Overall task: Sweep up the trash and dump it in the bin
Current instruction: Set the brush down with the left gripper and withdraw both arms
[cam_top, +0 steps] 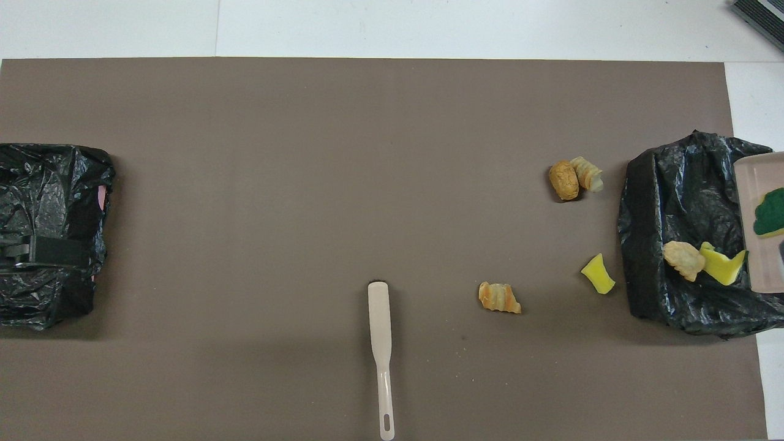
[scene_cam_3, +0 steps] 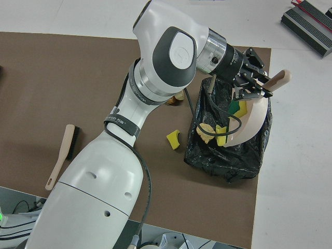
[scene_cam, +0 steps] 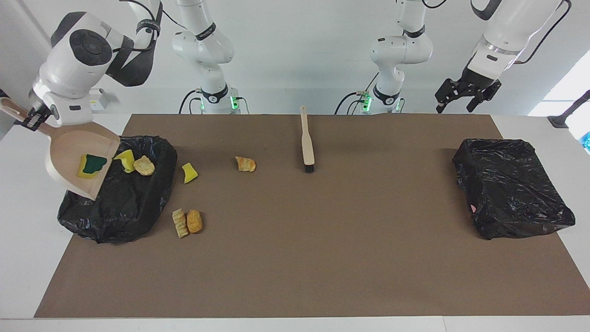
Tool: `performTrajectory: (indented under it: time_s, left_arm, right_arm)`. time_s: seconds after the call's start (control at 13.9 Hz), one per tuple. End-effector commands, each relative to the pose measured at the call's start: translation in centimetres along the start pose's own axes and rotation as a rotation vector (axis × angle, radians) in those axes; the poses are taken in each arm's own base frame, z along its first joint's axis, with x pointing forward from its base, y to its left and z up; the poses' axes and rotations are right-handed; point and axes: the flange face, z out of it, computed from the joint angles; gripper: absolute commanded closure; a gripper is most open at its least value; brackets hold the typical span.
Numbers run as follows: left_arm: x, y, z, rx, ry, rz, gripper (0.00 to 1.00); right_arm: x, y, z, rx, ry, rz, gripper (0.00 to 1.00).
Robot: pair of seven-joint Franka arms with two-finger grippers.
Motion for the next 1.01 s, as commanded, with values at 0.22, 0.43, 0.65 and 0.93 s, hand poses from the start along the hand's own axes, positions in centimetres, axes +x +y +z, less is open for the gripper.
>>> performTrajectory:
  time_s: [0.22, 0.43, 0.65, 0.93]
  left_arm:
    - [-0.3, 0.4, -0.7, 0.018, -0.047, 0.023, 0.0]
    - [-0.2, 0.2, -0.9, 0.017, -0.039, 0.011, 0.0]
    - [0.3, -0.1, -1.0, 0.016, -0.022, 0.006, 0.0]
    - [0.2, -0.4, -1.0, 0.016, -0.028, -0.002, 0.0]
  right_arm:
    - [-0.7, -0.8, -1.4, -0.026, -0.048, -0.019, 1.0]
    - [-0.5, -0.7, -3.5, -0.065, -0.163, -0.069, 1.0]
    - [1.4, -1.2, -2.6, -0.071, -0.152, -0.082, 1.0]
    - [4.5, -1.1, -0.5, -0.085, -0.133, -0.051, 1.0]
